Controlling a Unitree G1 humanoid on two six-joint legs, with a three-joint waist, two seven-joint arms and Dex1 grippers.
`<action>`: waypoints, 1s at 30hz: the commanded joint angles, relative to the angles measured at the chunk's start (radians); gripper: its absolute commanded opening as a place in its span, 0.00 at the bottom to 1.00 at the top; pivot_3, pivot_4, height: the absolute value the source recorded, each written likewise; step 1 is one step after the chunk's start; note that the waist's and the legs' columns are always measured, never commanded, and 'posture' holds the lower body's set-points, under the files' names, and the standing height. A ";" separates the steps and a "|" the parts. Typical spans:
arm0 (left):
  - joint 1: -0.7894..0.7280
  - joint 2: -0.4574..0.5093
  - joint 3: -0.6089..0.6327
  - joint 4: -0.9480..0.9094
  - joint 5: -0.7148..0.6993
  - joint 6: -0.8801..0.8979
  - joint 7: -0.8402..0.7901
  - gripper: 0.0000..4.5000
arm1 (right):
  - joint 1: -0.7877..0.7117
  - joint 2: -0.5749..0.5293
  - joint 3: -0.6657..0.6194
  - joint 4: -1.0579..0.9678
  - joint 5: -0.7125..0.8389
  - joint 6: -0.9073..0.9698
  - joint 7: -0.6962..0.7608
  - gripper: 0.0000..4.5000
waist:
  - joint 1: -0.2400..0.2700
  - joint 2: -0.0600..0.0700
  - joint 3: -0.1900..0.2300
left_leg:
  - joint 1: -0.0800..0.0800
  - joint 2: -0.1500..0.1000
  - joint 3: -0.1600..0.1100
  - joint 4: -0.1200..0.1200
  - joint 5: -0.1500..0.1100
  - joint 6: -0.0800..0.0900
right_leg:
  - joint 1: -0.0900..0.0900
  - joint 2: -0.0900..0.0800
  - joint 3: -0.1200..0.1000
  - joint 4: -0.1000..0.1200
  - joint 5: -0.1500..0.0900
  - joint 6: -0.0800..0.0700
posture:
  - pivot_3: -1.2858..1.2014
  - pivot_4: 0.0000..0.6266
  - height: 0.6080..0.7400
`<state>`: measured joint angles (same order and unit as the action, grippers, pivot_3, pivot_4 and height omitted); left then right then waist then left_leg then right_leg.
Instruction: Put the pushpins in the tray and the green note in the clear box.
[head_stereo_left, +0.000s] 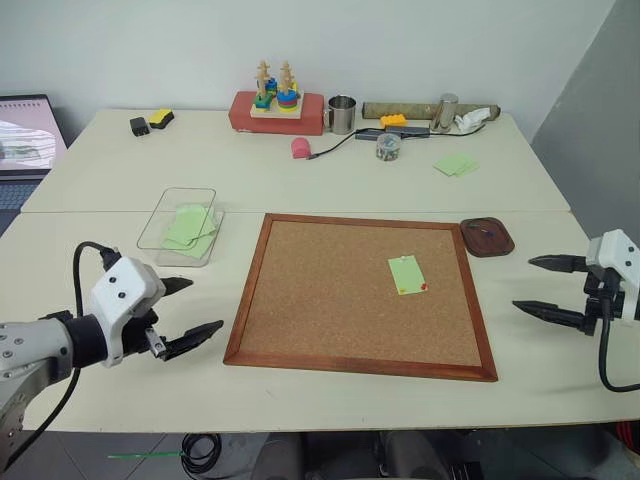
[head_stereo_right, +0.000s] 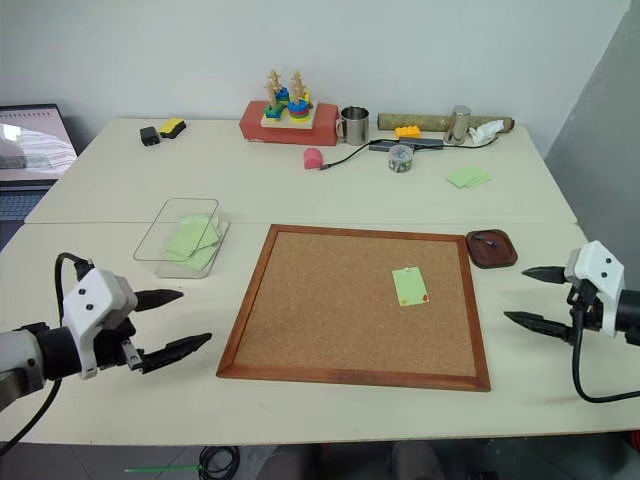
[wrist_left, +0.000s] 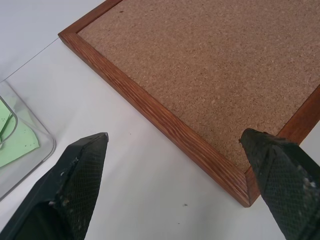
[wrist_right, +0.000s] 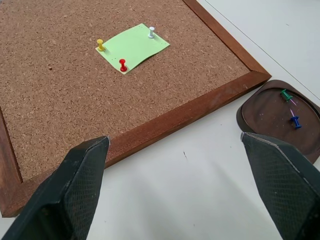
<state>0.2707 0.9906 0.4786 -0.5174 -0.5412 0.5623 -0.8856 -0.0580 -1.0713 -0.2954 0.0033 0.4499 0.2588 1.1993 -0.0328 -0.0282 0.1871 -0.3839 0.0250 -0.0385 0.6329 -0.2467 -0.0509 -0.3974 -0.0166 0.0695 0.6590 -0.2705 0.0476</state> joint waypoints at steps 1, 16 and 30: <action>0.026 -0.006 0.010 -0.035 0.006 -0.011 -0.028 1.00 | -0.006 -0.025 -0.044 -0.002 -0.007 -0.011 0.016 0.98 | 0.000 0.000 0.000 | 0.000 0.000 0.000 0.000 0.000 0.000 | 0.000 0.000 0.000 0.000 0.000 0.000 | 0.52 0.24 1.00; 0.022 -0.040 -0.042 -0.057 0.035 -0.005 -0.002 1.00 | 0.015 -0.032 -0.071 -0.019 -0.011 0.016 0.011 0.98 | 0.000 0.000 0.000 | 0.000 0.000 0.000 0.001 0.000 0.000 | 0.000 0.000 0.000 0.001 0.000 0.000 | 0.52 0.24 1.00; -0.084 -0.062 -0.123 0.022 0.037 -0.011 -0.013 1.00 | 0.052 -0.032 -0.119 -0.089 0.000 0.050 -0.011 0.98 | 0.000 0.001 0.000 | 0.001 -0.001 0.000 0.002 0.000 0.000 | 0.001 0.002 0.000 0.004 0.000 0.000 | 0.52 0.24 1.00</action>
<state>0.2051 0.9342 0.3726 -0.5008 -0.5074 0.5655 -0.8937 -0.0097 -1.0855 -0.3558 -0.0412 0.4414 0.2993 1.1957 -0.0325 -0.0275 0.1868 -0.3824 0.0236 -0.0386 0.6345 -0.2467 -0.0509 -0.3969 -0.0142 0.0697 0.6631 -0.2702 0.0479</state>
